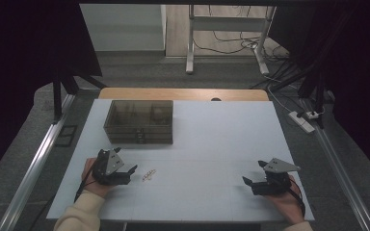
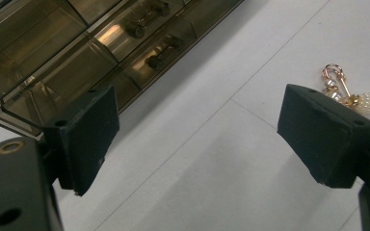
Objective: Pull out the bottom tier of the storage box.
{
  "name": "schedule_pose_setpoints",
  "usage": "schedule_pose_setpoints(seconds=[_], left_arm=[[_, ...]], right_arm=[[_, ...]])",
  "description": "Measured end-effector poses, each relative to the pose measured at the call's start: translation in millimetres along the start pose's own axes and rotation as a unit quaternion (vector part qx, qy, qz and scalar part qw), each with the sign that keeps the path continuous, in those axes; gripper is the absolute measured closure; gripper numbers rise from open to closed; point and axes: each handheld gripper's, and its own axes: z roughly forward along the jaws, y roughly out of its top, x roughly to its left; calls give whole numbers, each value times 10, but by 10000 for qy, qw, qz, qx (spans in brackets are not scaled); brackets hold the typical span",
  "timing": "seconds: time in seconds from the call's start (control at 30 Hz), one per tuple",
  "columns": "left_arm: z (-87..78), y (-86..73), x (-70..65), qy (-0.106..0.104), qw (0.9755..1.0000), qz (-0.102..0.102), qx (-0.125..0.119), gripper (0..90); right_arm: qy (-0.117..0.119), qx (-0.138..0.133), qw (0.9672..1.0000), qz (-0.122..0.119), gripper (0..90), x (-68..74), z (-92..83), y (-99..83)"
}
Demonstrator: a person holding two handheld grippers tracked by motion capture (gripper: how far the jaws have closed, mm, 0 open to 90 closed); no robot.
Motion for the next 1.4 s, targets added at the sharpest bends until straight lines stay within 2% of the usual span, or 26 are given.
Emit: schedule_pose_setpoints(seconds=[0.5, 1.1, 1.4], left_arm=[[55, 13, -6, 120, 9998, 133, -11, 157], [105, 23, -35, 308, 9986, 415, 57, 168], [134, 31, -49, 433, 9972, 607, 65, 171]], right_arm=[[3, 59, 10000, -17, 128, 3, 19, -5], [8, 95, 10000, -24, 128, 6, 32, -9], [6, 102, 9999, -23, 129, 5, 34, -10]])
